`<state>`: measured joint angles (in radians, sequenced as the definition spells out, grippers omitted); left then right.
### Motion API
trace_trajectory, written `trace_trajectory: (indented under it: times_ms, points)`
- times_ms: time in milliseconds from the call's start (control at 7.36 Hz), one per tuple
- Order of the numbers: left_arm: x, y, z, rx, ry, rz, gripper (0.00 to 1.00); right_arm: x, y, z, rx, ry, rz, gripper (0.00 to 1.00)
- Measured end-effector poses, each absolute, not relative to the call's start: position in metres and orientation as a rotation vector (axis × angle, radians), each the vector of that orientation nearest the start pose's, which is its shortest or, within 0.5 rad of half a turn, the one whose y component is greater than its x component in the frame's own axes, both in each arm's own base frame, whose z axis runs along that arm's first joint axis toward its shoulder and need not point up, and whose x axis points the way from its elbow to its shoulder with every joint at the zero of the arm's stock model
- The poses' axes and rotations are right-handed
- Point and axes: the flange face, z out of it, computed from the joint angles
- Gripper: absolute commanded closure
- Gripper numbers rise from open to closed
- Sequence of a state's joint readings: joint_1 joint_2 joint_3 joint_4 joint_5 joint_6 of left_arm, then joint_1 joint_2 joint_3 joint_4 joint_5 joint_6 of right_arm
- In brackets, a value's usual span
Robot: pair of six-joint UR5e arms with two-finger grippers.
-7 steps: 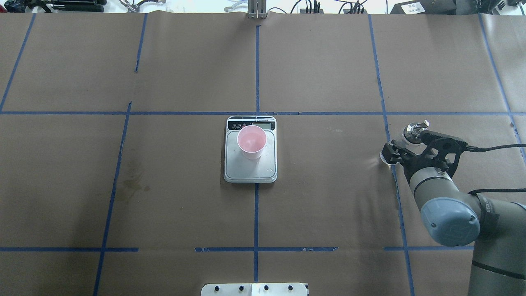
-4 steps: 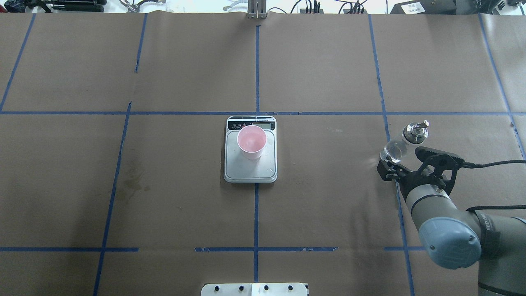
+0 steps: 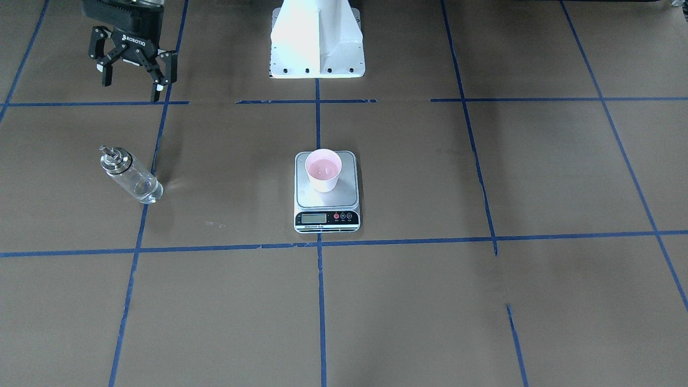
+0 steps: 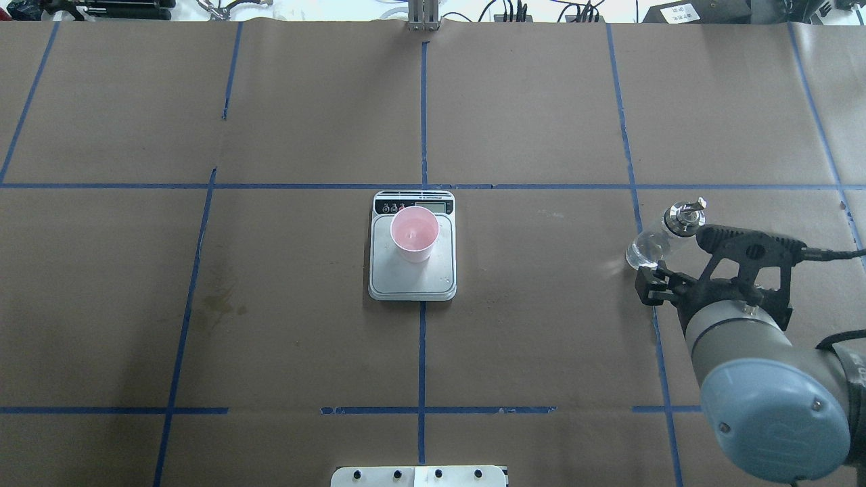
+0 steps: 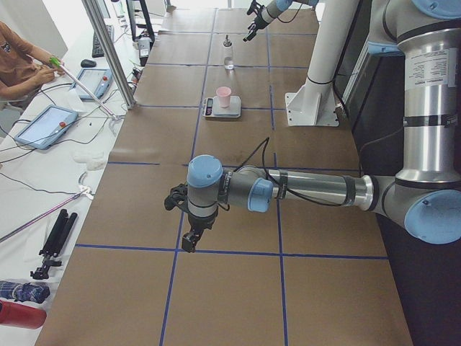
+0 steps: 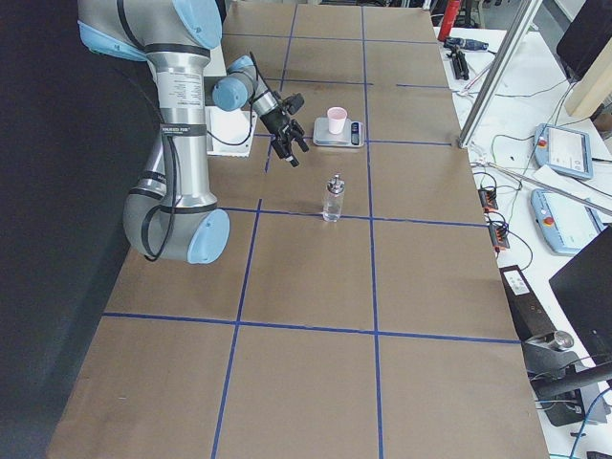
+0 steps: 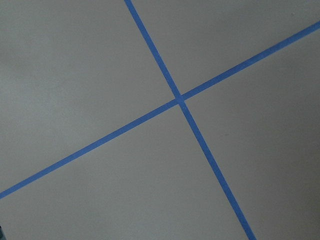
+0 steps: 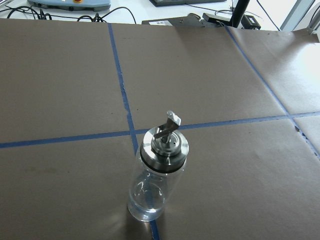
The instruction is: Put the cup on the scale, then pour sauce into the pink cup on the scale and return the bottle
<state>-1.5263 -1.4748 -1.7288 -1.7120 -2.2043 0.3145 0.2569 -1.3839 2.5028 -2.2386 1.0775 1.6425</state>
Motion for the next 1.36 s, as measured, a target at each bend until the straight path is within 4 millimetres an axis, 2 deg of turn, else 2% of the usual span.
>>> trace_trajectory:
  times_ms: [136, 272, 544, 951, 1087, 1359]
  points:
    - [-0.054, -0.467, 0.620, 0.280, 0.604, 0.410, 0.00, -0.308, -0.284, 0.232, 0.507, -0.363, 0.409, 0.00]
    - [-0.054, -0.466, 0.621, 0.279, 0.604, 0.409, 0.00, -0.296, -0.296, 0.217, 0.498, -0.332, 0.384, 0.00]
    - [-0.054, -0.466, 0.618, 0.285, 0.603, 0.411, 0.00, -0.267, -0.324, 0.208, 0.492, -0.282, 0.318, 0.00]
    - [-0.053, -0.468, 0.607, 0.297, 0.603, 0.415, 0.00, -0.214, -0.380, 0.211, 0.456, -0.259, 0.250, 0.00]
    - [-0.053, -0.470, 0.604, 0.301, 0.602, 0.416, 0.00, -0.201, -0.405, 0.217, 0.431, -0.263, 0.228, 0.00]
    - [-0.053, -0.473, 0.601, 0.306, 0.602, 0.418, 0.00, -0.155, -0.458, 0.238, 0.345, -0.306, 0.160, 0.00]
